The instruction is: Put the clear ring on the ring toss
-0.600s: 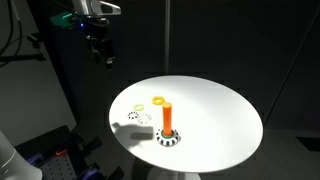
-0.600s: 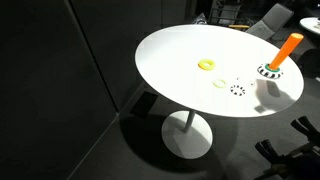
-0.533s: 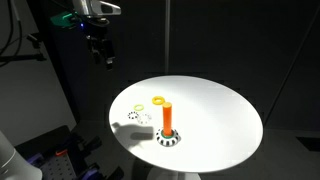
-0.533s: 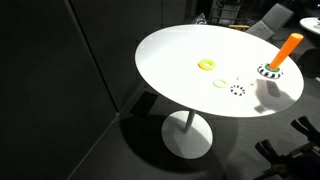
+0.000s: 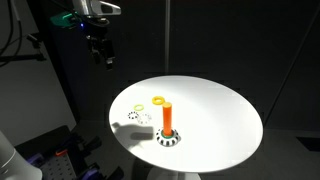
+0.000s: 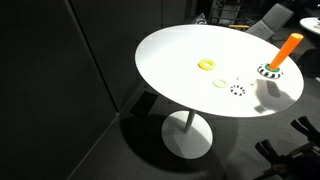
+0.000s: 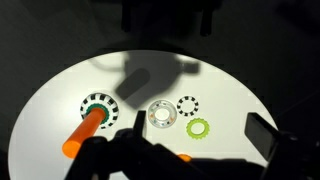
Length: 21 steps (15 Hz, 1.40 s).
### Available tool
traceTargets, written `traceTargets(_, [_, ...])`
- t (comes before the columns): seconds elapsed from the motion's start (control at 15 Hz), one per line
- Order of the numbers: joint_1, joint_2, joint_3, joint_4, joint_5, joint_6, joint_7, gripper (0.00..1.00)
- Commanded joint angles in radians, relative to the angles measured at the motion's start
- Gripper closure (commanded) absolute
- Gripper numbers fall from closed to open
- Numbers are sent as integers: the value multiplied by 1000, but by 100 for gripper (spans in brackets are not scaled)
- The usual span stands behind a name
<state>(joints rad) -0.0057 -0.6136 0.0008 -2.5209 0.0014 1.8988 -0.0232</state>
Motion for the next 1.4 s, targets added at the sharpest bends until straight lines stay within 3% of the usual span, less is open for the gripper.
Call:
traceTargets(0.0, [3, 0, -2, 2, -2, -2, 2, 0])
traceTargets(0.53, [2, 37, 5, 34, 9, 6, 29, 0])
traceTargets(1.33, [7, 324, 2, 118, 11, 142, 29, 0])
